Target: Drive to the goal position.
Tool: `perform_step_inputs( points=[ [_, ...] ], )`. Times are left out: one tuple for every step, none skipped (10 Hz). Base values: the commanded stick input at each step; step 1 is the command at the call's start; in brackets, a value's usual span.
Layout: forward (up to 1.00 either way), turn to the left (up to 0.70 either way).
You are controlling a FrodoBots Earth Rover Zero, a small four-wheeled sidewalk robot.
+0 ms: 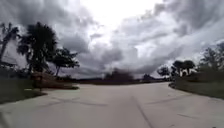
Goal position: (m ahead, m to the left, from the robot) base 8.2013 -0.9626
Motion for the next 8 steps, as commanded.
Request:
perform_step_inputs(
  points=[
    [0.85,0.0],
    [0.85,0.0],
    [0.85,0.0],
    [0.85,0.0],
    [0.85,0.0],
    [0.85,0.0],
    [0.85,0.0],
    [0.85,0.0]
  ],
)
